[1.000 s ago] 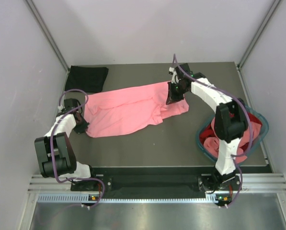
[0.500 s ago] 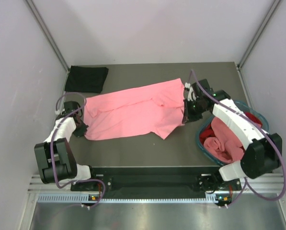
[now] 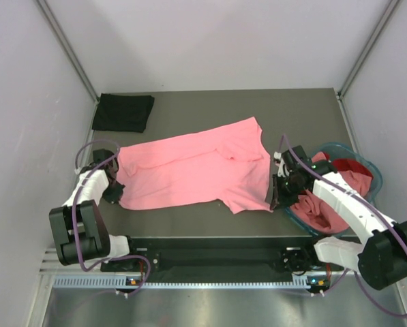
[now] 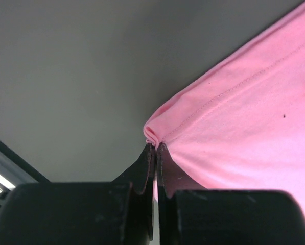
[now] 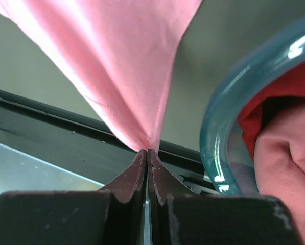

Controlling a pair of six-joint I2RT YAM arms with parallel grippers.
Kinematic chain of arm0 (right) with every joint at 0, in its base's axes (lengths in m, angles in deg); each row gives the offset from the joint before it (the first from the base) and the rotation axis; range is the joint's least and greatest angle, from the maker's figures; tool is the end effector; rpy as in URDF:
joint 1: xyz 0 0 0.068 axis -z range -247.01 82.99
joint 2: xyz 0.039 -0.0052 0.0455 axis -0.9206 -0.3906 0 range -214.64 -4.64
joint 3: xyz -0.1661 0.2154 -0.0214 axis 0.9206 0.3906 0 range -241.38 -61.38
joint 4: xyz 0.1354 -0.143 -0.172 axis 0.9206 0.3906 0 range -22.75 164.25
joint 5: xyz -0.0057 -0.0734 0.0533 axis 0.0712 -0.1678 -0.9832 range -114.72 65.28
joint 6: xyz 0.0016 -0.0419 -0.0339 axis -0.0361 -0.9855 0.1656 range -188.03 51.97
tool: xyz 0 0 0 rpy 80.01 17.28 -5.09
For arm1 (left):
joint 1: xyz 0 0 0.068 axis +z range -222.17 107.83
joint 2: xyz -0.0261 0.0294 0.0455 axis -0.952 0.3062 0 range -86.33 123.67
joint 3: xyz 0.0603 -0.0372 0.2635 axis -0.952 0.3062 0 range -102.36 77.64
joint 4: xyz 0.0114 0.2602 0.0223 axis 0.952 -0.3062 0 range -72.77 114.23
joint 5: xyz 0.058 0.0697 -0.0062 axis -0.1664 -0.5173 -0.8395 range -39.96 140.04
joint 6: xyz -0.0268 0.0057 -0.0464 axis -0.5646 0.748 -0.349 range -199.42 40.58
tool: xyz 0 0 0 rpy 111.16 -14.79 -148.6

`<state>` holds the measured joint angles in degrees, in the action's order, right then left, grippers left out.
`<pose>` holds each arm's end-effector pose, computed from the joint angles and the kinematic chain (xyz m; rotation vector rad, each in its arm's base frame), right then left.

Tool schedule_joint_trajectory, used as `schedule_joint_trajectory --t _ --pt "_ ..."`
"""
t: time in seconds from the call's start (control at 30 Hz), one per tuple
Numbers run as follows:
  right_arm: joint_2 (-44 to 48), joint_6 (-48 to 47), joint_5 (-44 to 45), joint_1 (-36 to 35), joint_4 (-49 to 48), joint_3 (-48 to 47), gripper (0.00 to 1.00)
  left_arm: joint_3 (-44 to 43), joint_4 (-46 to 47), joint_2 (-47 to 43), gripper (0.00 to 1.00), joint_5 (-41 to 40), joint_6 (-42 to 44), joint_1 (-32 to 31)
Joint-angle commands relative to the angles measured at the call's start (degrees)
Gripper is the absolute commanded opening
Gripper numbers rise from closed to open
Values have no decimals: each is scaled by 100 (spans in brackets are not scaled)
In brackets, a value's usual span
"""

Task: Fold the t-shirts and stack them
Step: Fold the tshirt

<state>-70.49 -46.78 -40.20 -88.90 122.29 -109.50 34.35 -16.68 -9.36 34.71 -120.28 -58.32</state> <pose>0.1780 0.0818 0.2335 -0.0761 2.9144 0.5308 0.2175 0.0633 0.1804 -1.3346 2.4685 0.2785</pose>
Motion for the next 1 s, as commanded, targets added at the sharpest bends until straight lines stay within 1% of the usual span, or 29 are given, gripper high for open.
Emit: schedule_joint_trajectory --t 0.0,0.2,0.23,0.3,0.33,0.37,0.4,0.43,0.47,0.5,0.53,0.57,0.6,0.63,0.67,0.7,0.77,0.8,0.83,0.87,0.9,0.93,0.97 --pt "212 116 63 27 85 197 0 110 -190 -147 0 -155 -335 39" --pt "63 54 55 27 50 505 0 215 -295 -121 0 -154 -747 39" --pt "-24 45 28 27 59 514 0 215 -408 -147 1 -224 -957 30" --pt "-165 -25 -51 27 85 514 0 198 -584 -191 20 -356 -1195 57" --pt "-209 -69 -68 18 111 488 1 163 -794 -261 43 -391 -1414 74" --pt "-253 -95 -95 27 146 444 3 163 -918 -305 55 -452 -1564 83" --pt "-349 -113 -78 27 234 296 7 145 -1058 -375 66 -549 -1713 109" --pt "-411 -148 -51 36 304 190 14 102 -1164 -489 75 -567 -1915 136" --pt "-464 -183 -34 27 357 58 23 58 -1426 -559 86 -628 -2012 188" --pt "-560 -201 -7 44 419 -317 26 -21 -1603 -586 89 -725 -2135 206" --pt "-605 -201 54 53 419 -530 29 -222 -1779 -595 90 -969 -2311 215" --pt "-640 -166 289 71 376 -758 37 -337 -1946 -569 91 -1102 -2330 215" --pt "-771 -122 370 97 297 -1222 40 -451 -1991 -534 91 -1234 -2330 215" --pt "-885 -96 397 123 44 -1452 42 -714 -1974 -464 91 -1470 -2243 215" --pt "-1026 -78 502 202 -107 -1707 44 -864 -1948 -437 90 -1542 -2164 215" --pt "-1358 -43 607 237 -221 -2206 46 -1022 -1861 -385 89 -1604 -2076 215" --pt "-1807 -60 617 456 -477 -2753 47 -1462 -1606 -174 85 -1509 -1462 206" --pt "-2296 -78 591 545 -495 -3339 48 -1594 -1309 -86 82 -1421 -1234 197" --pt "-2528 -139 564 624 -547 -3632 48 -1786 -1001 36 81 -1228 -605 197" --pt "-2765 -183 503 799 -565 -3930 48 -1841 -685 81 79 -513 -224 189" --pt "-3211 -218 485 879 -609 -4455 49 -1885 -38 99 77 -114 128 189" --pt "-3433 -253 485 949 -653 -4704 49 -1902 256 212 74 351 705 189" --pt "-3644 -262 372 1132 -758 -4933 49 -1920 502 309 73 730 920 189"
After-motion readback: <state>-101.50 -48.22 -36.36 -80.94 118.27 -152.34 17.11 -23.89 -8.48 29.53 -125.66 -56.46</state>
